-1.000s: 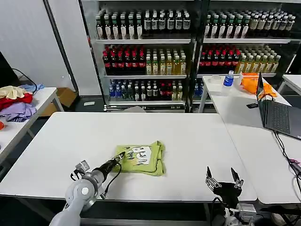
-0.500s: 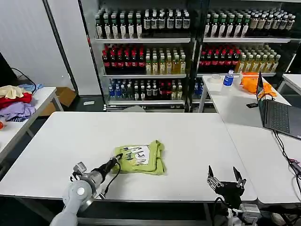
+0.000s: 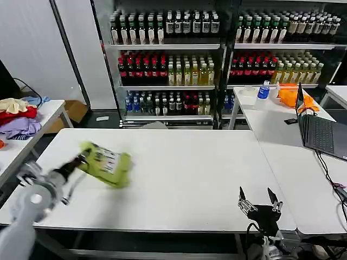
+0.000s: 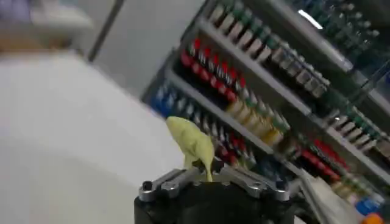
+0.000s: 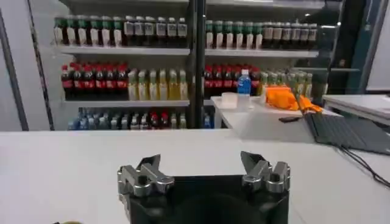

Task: Fold and organize the clothes.

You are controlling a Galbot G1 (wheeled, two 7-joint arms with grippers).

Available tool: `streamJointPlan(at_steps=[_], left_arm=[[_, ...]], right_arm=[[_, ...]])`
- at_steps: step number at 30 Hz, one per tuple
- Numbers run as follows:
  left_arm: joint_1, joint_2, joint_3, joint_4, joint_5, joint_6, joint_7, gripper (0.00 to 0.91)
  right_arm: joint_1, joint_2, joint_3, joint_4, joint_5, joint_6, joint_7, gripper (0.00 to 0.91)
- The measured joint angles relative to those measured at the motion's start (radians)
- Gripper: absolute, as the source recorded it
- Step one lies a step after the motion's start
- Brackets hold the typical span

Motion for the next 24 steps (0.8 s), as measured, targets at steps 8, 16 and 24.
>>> streamJointPlan(at_steps=[8,16,24], left_arm=[[0.028,0.112,0.05,-0.076,0.249,-0.052,0.046,0.02],[0.077,0.063,0.304,-0.036,0.698,-0.211,0.046,0.02],[0.026,-0.022,0.503,-0.053,0.913,-0.24,0.053,0.02]], right_arm=[[0.02,0.002,-0.015,-0.007,0.003,-0.01,0.002,0.907],[0.012,-0.002,-0.005,-0.02,-0.003,-0.01,0.0,0.907],[0.005,0.0,0.008,-0.033,-0.005,-0.007,-0.001,0.907]])
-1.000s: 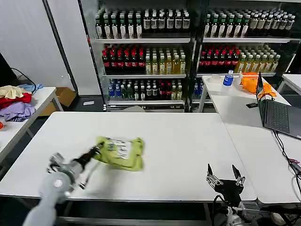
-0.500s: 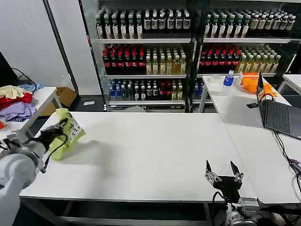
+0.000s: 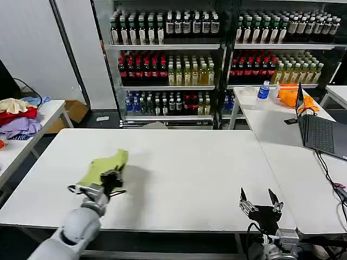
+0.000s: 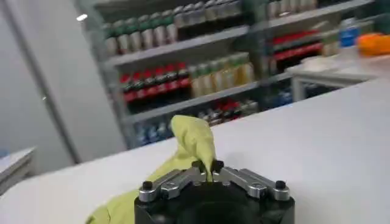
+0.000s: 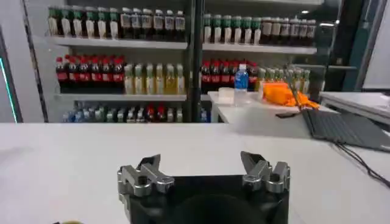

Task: Fold and organize the clothes.

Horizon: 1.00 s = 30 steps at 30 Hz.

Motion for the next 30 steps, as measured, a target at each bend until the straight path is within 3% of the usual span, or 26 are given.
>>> streamJointPlan(at_steps=[14,15,17,30], left_arm=[[-0.193,-0.189,0.277,0.126,0.107,0.057,-0.012,0.03],[-0.207,-0.207,0.291,0.14,0.107,0.061,-0.017,0.091],[-0.232,-0.237,0.317,0.163,0.105,0.066,-0.025,0.907],[-0.337,-0.381,0.407,0.237,0.01,-0.001,-0.053,0.907]], right_arm=[[0.02,-0.016,0.008,-0.03,0.005,0.004,-0.007,0.907],[0.023,-0.019,0.009,-0.032,0.005,0.004,-0.007,0.907],[0.026,-0.021,0.009,-0.035,0.006,0.003,-0.007,0.907],[0.064,-0.05,0.01,-0.057,0.013,-0.004,-0.008,0.907]])
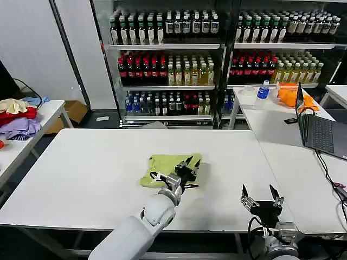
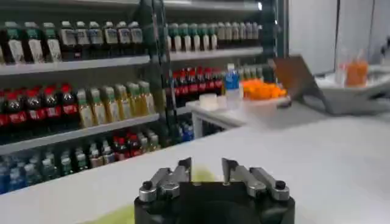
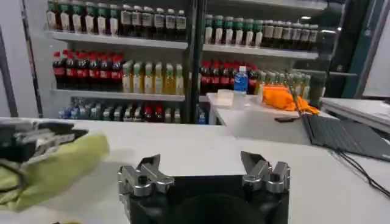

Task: Fold and organize the clothes.

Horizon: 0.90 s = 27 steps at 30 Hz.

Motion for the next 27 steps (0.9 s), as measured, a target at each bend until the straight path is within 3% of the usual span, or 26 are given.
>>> streamJointPlan(at_steps=[7,13,20,27], left_arm=[[0.006,-0.004,-0.038,-0.044,-0.131,-0.043,-0.038,0.907],[0.067,0.042,-0.147,-0.119,-0.176,-0.056,-0.066,0.907],[0.195,0.128,-0.299,-0.208,-0.187,-0.065,-0.088,0.907],[0.328,0.163,-0.421,-0.281,-0.184,-0.069,-0.087,0.907]], right_arm=[[0.046,-0.002,-0.028,-0.032,0.01,-0.007,0.006,0.907],[0.15,0.012,-0.093,-0.098,0.051,-0.031,0.029,0.907],[0.355,0.047,-0.202,-0.266,0.126,-0.061,0.069,0.907],[0.564,0.109,-0.279,-0.468,0.223,-0.096,0.119,0.907]])
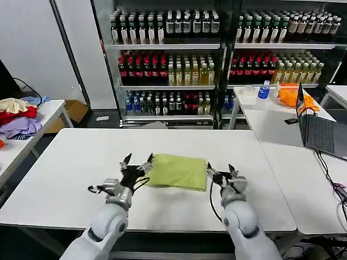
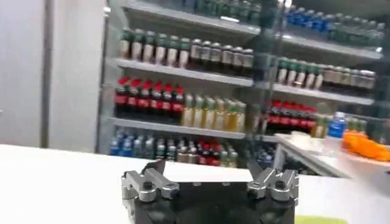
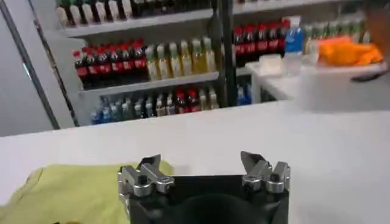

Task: Fold and organize the clothes.

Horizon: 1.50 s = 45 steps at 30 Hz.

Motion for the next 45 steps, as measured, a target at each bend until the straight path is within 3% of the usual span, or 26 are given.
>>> streamJointPlan(at_steps=[1,4,5,6,20,31,32,39,45], left_arm=[[0.015,0.004,-0.015,-0.006,0.0,0.0,0.001,0.907],[0.056,0.012,-0.055,-0.02,-0.001,0.0,0.006,0.907],[0.068,0.014,-0.066,-0.023,0.0,-0.001,0.008,0.907],[0.08,0.016,-0.077,-0.025,0.0,-0.002,0.009,0.907],[0.16,0.026,-0.137,-0.059,0.0,-0.003,0.014,0.907],[0.177,0.032,-0.152,-0.067,-0.006,0.0,0.014,0.907],[0.177,0.032,-0.152,-0.069,-0.006,0.001,0.014,0.907],[0.182,0.03,-0.149,-0.08,-0.004,0.005,0.014,0.907],[0.186,0.021,-0.142,-0.091,-0.004,0.008,0.011,0.907]], right_arm=[[0.023,0.008,-0.006,-0.025,0.015,-0.005,0.005,0.907],[0.085,0.033,-0.022,-0.097,0.06,-0.015,0.01,0.302],[0.101,0.039,-0.027,-0.119,0.073,-0.016,0.011,0.05],[0.118,0.046,-0.035,-0.142,0.087,-0.016,0.011,0.0],[0.265,0.096,-0.063,-0.355,0.232,-0.042,0.034,0.0],[0.353,0.111,-0.071,-0.465,0.262,-0.042,0.016,0.0],[0.363,0.109,-0.073,-0.475,0.26,-0.043,0.011,0.907],[0.376,0.084,-0.101,-0.489,0.194,-0.028,-0.043,0.907],[0.342,0.043,-0.133,-0.452,0.062,0.052,-0.093,0.907]])
